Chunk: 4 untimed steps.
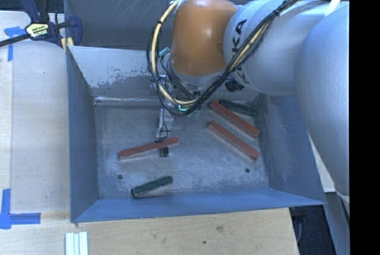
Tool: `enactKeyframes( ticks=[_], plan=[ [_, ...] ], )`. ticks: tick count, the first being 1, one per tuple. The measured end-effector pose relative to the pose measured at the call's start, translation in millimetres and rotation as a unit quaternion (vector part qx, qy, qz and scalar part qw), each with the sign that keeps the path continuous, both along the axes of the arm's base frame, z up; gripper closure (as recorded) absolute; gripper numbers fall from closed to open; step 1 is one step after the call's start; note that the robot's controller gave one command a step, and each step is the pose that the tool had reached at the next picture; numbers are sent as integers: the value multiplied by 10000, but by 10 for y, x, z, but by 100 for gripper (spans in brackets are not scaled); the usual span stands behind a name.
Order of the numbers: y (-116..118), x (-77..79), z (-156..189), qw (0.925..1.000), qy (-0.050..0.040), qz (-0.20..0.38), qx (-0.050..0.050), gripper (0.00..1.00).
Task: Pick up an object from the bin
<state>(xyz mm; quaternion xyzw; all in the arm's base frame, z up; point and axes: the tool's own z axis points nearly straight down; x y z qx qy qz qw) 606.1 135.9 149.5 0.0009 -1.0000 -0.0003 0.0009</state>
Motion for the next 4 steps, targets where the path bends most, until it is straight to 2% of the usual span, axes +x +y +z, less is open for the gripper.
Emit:
enactKeyframes(
  ticks=[1, 2, 3, 4],
  plan=[
    [-3, 15, 24, 10000, -24, -10, 4, 0],
    [302, -418, -569, 9994, -44, -340, 6, 0],
    [232, -304, -756, 9996, -25, -266, 0, 100],
    [233, -304, -756, 9996, -25, -269, 1, 0]
  ],
)
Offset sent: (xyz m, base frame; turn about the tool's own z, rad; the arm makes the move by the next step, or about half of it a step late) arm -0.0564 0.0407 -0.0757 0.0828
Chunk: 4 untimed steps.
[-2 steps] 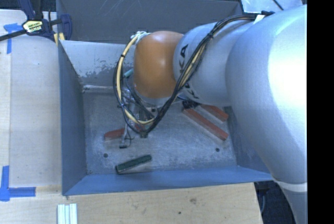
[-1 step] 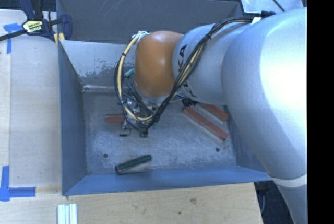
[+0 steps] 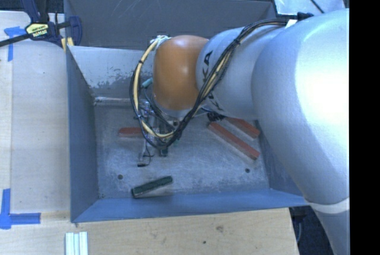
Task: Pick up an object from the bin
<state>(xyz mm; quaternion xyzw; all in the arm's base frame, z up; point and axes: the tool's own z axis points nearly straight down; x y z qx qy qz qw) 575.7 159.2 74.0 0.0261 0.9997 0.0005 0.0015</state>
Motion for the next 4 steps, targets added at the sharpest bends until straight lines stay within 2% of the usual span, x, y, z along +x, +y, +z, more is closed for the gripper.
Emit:
enactKeyframes(
  ticks=[1, 2, 3, 4],
  plan=[
    [0, 0, 0, 10000, 0, -1, 1, 100],
    [0, -1, -1, 10000, 1, -2, 1, 100],
    [-84, 95, 1447, 10000, -3, -1, 1, 100],
    [-84, 94, 1446, 10000, -1, -2, 1, 0]
  ],
)
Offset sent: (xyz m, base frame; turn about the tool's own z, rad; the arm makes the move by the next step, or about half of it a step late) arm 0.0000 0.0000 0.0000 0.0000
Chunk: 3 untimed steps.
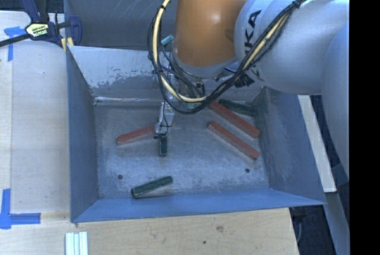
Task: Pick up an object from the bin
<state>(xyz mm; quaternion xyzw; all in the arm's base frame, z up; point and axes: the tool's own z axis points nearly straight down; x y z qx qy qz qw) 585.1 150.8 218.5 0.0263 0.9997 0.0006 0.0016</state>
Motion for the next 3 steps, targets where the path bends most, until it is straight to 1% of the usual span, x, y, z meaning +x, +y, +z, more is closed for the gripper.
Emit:
enactKeyframes(
  ticks=[1, 2, 3],
  plan=[
    [0, 0, 0, 10000, 0, 0, 0, 0],
    [177, 25, -407, 9995, -34, 315, 1, 0],
    [524, 285, -1068, 9991, -40, 431, 9, 0]
  ],
)
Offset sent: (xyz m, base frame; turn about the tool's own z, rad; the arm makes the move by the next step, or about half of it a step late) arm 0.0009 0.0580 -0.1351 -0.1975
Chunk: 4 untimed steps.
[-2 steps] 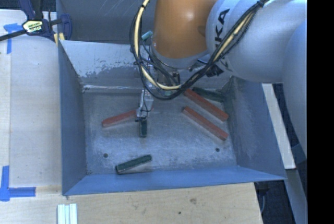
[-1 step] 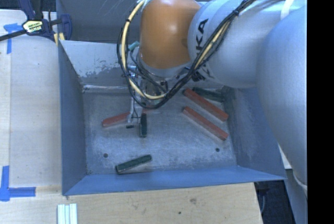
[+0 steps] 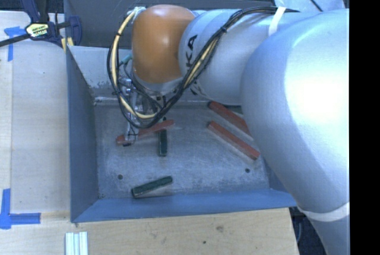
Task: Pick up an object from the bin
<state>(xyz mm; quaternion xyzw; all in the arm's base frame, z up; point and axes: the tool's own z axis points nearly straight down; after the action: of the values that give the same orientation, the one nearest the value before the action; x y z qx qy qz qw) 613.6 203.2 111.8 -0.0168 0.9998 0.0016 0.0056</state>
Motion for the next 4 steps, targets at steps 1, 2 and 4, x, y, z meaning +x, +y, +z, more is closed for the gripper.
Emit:
enactKeyframes(
  ticks=[1, 2, 4],
  plan=[
    [-747, -18, -388, 9966, 14, 818, -16, 100],
    [-719, -128, -385, 9947, -25, 1028, -23, 100],
    [-368, -369, -406, 9632, 7, 2687, -27, 0]
  ],
)
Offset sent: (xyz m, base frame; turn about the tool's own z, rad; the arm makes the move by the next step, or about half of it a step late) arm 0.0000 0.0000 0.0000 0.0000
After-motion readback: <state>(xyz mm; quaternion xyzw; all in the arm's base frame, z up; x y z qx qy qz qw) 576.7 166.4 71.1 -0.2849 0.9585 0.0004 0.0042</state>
